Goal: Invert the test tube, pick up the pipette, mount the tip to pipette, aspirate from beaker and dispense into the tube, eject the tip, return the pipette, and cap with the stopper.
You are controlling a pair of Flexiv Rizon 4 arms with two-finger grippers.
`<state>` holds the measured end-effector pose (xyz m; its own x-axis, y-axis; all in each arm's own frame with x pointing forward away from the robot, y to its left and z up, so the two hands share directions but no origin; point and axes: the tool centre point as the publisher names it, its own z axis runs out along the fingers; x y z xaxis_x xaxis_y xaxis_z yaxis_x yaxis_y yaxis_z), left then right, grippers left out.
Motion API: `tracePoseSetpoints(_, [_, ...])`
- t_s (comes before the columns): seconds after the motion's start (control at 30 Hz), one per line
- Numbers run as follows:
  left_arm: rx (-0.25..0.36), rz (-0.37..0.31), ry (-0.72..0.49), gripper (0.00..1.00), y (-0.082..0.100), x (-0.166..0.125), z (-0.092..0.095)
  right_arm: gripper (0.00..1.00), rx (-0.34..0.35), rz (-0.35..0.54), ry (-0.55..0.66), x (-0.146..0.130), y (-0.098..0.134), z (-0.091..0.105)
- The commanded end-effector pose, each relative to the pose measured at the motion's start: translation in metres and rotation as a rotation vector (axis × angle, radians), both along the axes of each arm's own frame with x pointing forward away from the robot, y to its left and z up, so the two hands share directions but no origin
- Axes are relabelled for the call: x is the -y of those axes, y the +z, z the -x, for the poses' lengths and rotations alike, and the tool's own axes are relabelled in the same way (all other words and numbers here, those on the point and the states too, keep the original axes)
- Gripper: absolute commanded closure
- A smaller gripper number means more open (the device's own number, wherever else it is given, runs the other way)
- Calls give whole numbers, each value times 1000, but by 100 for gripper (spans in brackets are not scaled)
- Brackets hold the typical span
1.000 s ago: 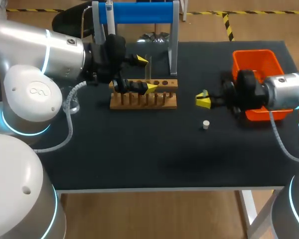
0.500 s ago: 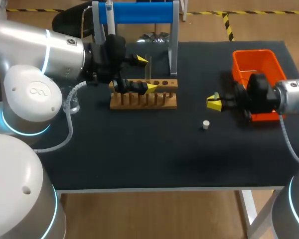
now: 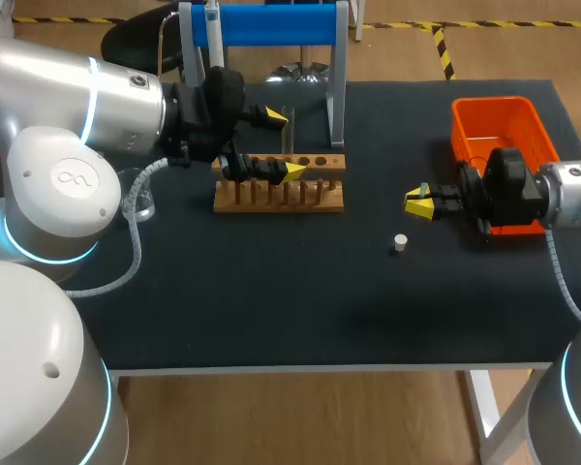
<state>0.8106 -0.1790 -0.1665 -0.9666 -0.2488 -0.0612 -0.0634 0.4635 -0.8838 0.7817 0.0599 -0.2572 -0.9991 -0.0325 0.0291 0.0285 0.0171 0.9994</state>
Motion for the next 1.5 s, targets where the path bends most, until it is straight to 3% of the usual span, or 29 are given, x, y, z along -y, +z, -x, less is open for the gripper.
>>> tracePoseSetpoints(0.03, [0,2,-2,0,0,-1,0,100,0,3,-3,0,1,2])
tracePoseSetpoints(0.2, [0,2,-2,0,0,-1,0,100,0,3,-3,0,1,2])
tracePoseSetpoints(0.37, [48,67,187,0,4,-47,-29,100,0,3,-3,0,1,2])
tracePoseSetpoints(0.6, [76,62,352,0,12,-95,-74,100,0,3,-3,0,1,2])
tracePoseSetpoints(0.77, [91,115,498,0,18,-119,-107,100,0,3,-3,0,1,2])
tracePoseSetpoints(1.13, [137,131,956,0,9,-144,-163,100,0,3,-3,0,1,2])
tracePoseSetpoints(1.5, [181,188,1137,0,0,-150,-195,100,0,3,-3,0,1,2])
